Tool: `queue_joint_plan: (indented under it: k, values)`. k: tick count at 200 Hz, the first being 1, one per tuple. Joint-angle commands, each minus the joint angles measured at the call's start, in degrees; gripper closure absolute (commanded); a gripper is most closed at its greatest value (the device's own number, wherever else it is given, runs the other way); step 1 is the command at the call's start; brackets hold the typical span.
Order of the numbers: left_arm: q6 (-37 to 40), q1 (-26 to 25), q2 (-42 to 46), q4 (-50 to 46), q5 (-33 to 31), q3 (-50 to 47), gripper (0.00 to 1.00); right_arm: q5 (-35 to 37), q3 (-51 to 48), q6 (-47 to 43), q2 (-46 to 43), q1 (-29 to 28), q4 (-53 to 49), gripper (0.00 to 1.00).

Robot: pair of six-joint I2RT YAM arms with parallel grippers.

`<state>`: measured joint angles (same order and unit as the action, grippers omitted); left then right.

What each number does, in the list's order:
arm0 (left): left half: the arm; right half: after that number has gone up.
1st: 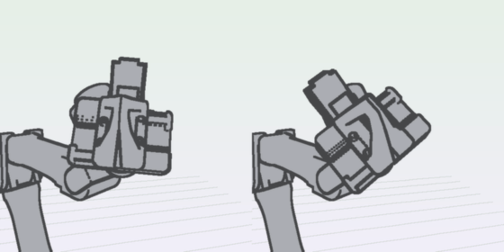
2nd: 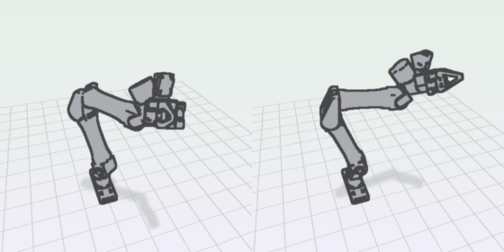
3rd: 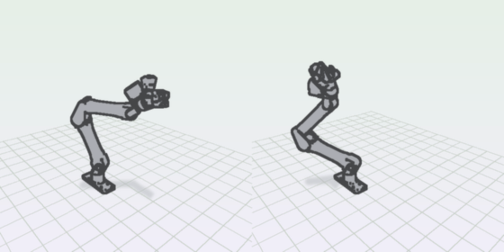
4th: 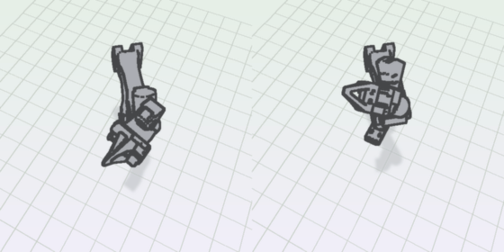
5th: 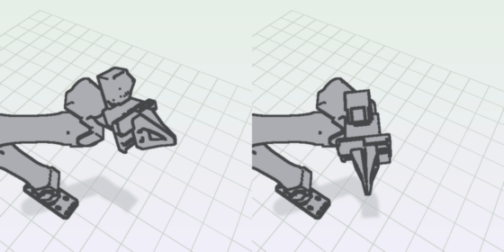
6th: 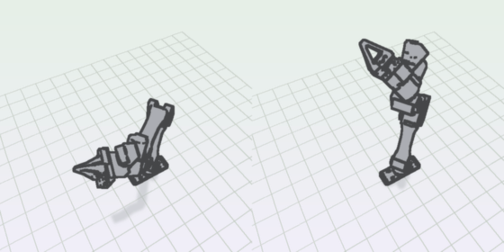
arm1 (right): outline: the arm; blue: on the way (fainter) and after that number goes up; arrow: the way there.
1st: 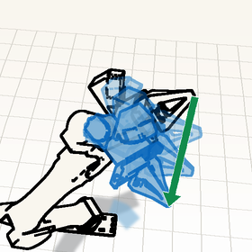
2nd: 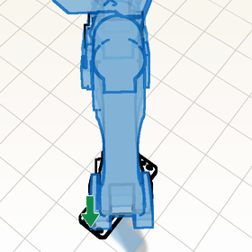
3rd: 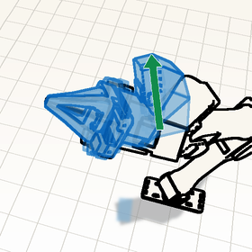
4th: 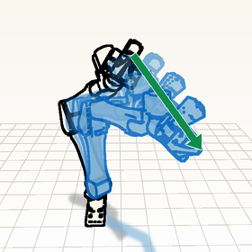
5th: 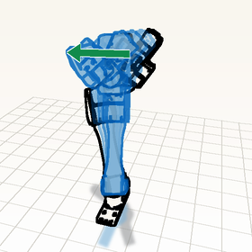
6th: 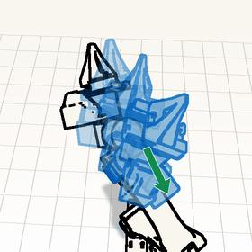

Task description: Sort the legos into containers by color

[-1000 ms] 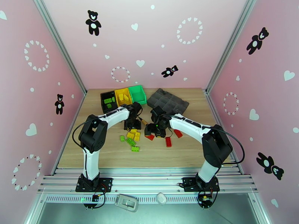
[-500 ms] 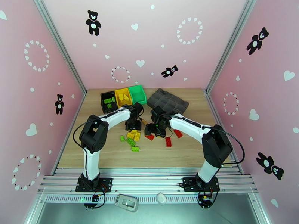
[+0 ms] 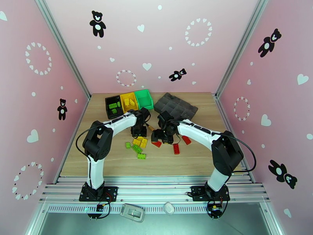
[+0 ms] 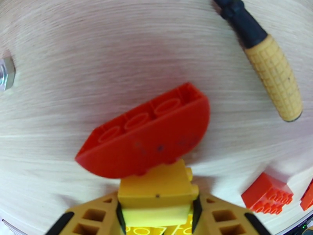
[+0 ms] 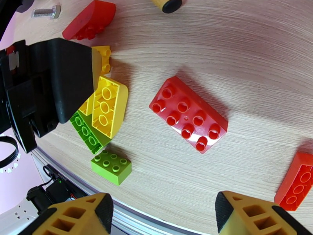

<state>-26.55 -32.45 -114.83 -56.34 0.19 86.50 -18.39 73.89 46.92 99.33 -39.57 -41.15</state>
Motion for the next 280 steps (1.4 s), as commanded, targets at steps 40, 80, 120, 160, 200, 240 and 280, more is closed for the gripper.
queue_joint_plan:
  k: [40, 80, 120, 160, 200, 240, 280]
  values:
    - [-0.9, 4.9, 7.8, -1.4, 5.5, 5.0, 0.60, -8.7, 9.8, 0.5, 4.5, -0.3, 7.0, 0.26]
    - [-5.3, 12.3, 7.9, 2.1, 12.4, 7.3, 0.61, -13.7, 19.9, 2.1, 12.4, -0.2, 10.1, 0.27]
    - [-9.9, 20.4, 3.1, 4.1, 16.4, 14.1, 0.61, -15.6, 27.8, 3.1, 18.2, 0.7, 9.6, 0.26]
    - [-12.1, 25.1, -7.0, 1.2, 16.8, 29.9, 0.60, -16.2, 29.1, 3.1, 19.3, 3.2, 8.7, 0.26]
    - [-13.7, 27.0, -21.4, -5.0, 18.2, 53.7, 0.44, -15.6, 29.4, 2.2, 19.0, 5.4, 7.0, 0.26]
    - [-14.1, 27.3, -24.6, -7.5, 18.5, 61.3, 0.23, -13.7, 29.2, 0.2, 18.1, 5.7, 3.8, 0.26]
    - [-9.6, 25.6, -13.3, -3.8, 15.5, 43.9, 0.23, -10.6, 25.8, -1.3, 15.6, 5.8, 1.2, 0.26]
